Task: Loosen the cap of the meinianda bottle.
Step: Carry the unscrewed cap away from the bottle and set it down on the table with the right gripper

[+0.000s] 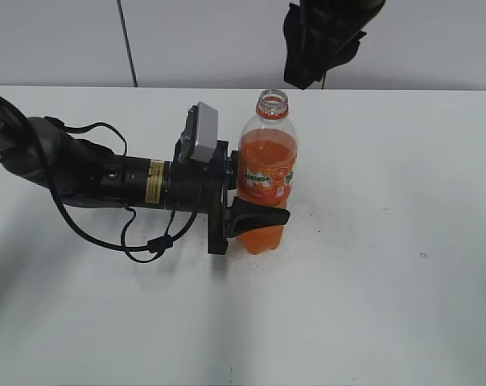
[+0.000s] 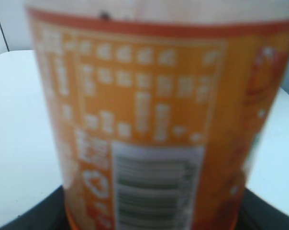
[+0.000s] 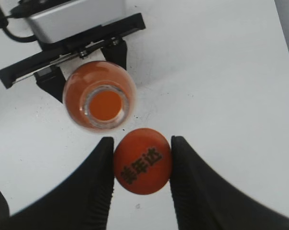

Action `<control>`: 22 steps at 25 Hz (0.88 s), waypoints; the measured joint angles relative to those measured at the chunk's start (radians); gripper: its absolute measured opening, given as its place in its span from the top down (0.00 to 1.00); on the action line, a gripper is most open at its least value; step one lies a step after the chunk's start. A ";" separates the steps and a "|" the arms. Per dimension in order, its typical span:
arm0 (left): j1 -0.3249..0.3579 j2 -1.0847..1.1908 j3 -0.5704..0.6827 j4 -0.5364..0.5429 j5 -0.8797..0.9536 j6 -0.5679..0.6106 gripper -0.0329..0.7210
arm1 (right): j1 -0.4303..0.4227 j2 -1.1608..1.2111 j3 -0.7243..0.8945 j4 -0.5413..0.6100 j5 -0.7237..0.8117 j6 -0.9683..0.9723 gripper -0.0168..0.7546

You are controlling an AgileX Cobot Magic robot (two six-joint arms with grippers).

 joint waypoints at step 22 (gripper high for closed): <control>0.000 0.000 0.000 0.000 -0.001 -0.001 0.42 | -0.637 -0.074 0.710 0.168 -0.554 0.573 0.63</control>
